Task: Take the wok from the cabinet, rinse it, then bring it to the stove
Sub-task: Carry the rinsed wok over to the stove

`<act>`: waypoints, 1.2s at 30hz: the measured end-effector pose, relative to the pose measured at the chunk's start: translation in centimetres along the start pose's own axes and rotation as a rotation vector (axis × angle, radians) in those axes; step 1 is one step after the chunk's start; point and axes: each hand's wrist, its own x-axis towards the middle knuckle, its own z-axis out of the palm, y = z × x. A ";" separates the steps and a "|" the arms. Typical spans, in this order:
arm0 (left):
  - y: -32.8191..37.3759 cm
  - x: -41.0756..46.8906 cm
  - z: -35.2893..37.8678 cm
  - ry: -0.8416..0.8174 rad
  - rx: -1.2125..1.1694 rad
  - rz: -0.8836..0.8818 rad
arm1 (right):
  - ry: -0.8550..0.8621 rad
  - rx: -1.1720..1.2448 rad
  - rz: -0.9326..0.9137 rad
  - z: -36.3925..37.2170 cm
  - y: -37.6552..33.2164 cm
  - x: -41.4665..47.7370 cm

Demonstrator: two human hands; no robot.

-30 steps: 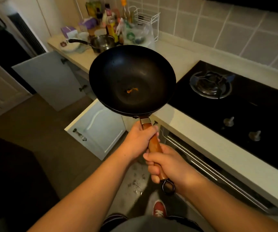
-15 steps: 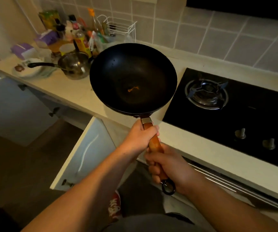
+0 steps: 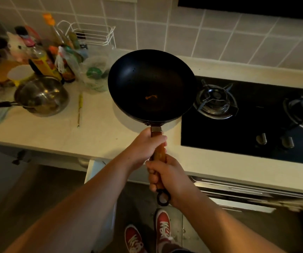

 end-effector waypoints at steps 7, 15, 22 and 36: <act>-0.4 4.3 -1.3 -0.035 -0.024 -0.051 | 0.089 -0.011 -0.003 -0.2 -0.2 4.2; -2.3 7.7 -2.5 -0.025 0.023 -0.076 | 0.093 0.020 0.014 -1.0 0.1 7.4; -1.8 8.6 -3.1 -0.030 -0.057 -0.104 | 0.105 0.091 0.045 -0.2 -0.8 8.4; -1.3 9.0 -4.2 -0.036 -0.041 -0.122 | 0.178 0.279 0.108 1.5 -1.5 9.0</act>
